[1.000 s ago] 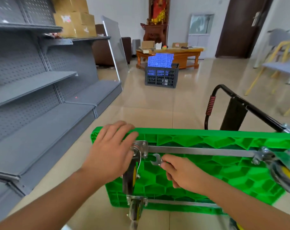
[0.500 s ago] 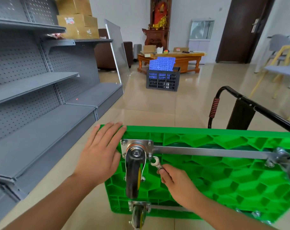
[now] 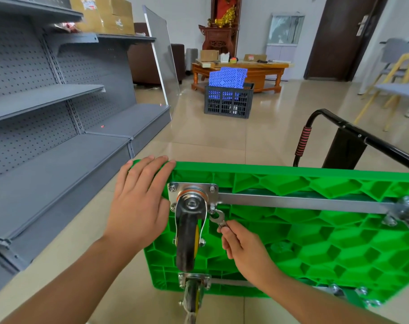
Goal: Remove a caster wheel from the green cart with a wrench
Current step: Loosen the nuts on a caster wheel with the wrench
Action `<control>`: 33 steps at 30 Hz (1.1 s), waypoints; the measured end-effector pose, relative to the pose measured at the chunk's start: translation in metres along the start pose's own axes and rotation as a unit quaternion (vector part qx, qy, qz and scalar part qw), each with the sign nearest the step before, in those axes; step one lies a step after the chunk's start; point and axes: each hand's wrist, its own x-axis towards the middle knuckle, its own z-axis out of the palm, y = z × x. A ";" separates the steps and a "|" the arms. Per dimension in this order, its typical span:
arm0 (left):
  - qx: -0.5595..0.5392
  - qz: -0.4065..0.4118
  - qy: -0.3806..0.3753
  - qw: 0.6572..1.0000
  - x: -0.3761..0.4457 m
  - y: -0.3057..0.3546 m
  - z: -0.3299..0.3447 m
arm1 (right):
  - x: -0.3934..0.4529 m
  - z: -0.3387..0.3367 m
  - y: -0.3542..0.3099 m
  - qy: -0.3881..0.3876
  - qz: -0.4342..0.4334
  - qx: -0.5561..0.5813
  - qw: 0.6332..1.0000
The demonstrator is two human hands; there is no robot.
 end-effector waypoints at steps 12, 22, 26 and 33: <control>-0.004 -0.014 0.033 0.999 0.002 0.005 0.006 | 0.004 0.024 -0.015 -0.002 0.046 0.181 0.982; -0.015 -0.015 0.048 0.999 0.002 0.006 0.008 | 0.006 0.028 -0.011 0.011 0.033 0.102 0.994; -0.019 -0.012 0.059 0.998 0.002 0.004 0.009 | 0.007 0.032 -0.007 0.017 0.016 0.079 0.997; -0.020 -0.013 0.077 0.997 0.002 0.004 0.013 | 0.008 0.032 -0.007 0.014 0.011 0.101 0.995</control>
